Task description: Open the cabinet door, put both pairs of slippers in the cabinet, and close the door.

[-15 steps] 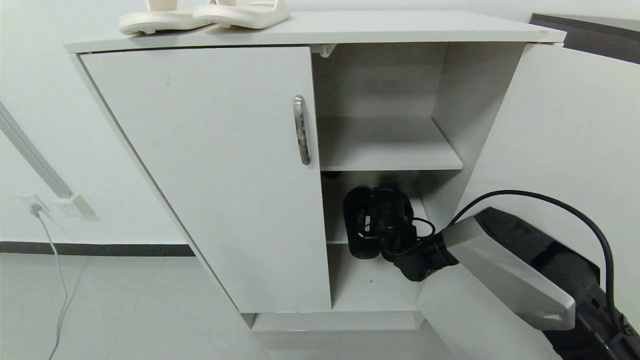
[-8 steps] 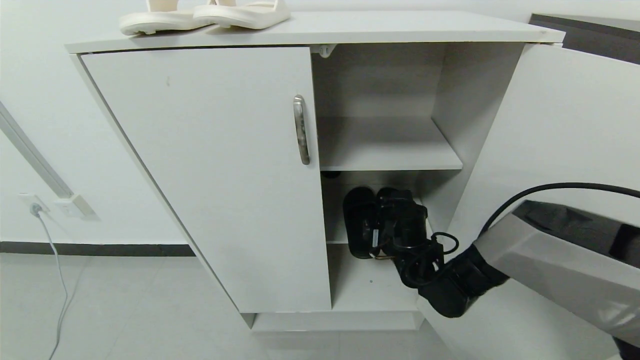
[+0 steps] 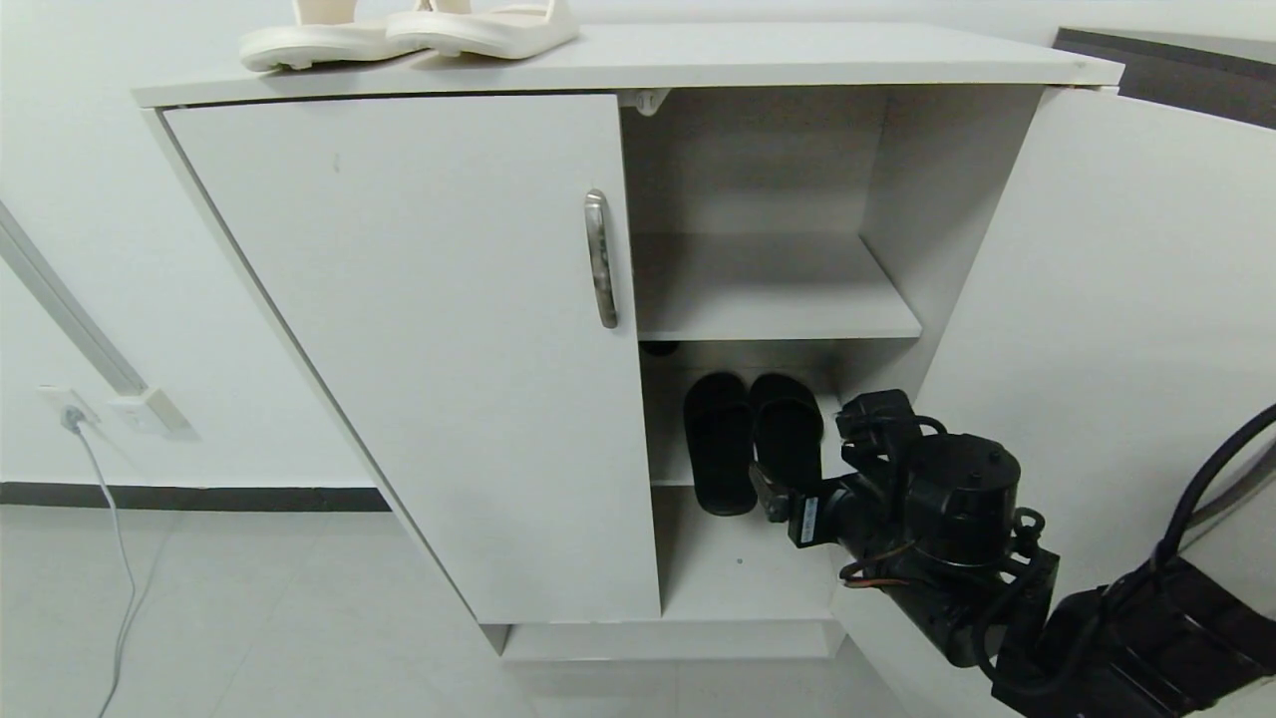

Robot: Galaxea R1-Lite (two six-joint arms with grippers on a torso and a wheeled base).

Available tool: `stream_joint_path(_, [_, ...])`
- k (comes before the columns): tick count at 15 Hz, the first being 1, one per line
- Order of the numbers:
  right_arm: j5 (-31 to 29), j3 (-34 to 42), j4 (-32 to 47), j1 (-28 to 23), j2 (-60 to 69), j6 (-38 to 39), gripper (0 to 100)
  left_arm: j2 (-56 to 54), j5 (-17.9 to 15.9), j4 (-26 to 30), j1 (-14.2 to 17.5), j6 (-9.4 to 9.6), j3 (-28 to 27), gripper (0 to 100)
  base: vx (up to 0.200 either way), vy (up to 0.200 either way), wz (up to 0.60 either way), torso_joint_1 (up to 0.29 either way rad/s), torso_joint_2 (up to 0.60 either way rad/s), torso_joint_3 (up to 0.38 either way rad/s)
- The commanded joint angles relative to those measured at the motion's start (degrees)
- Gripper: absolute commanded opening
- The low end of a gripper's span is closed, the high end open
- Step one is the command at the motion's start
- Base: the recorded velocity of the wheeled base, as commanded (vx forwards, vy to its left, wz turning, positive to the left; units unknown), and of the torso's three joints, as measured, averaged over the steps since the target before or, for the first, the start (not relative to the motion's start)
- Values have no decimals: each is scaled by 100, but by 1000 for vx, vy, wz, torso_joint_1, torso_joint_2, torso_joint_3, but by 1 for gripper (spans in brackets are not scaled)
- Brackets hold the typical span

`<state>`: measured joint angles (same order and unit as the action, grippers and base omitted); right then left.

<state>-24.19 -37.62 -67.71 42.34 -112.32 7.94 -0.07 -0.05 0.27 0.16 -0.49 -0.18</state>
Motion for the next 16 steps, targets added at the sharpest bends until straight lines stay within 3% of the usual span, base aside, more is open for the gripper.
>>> stream_joint_path(1, [-7, 35, -6, 3, 141, -47, 100, 7, -13, 0, 2, 5, 1, 0, 0, 0, 0, 0, 0, 0])
stream_joint_path(9, [-16, 35, -6, 20, 141, -170, 100, 7, -13, 0, 2, 22, 1, 0, -200, 0, 0, 2, 2, 4])
stream_joint_path(13, [-130, -123, -6, -15, 132, -187, 100, 7, -4, 0, 2, 14, 1, 0, 0, 0, 0, 0, 0, 0])
stream_joint_path(16, [-710, -316, 21, -41, 79, -275, 100, 7, -4, -9, 2, 22, 9, 0, 0, 0, 0, 0, 0, 0])
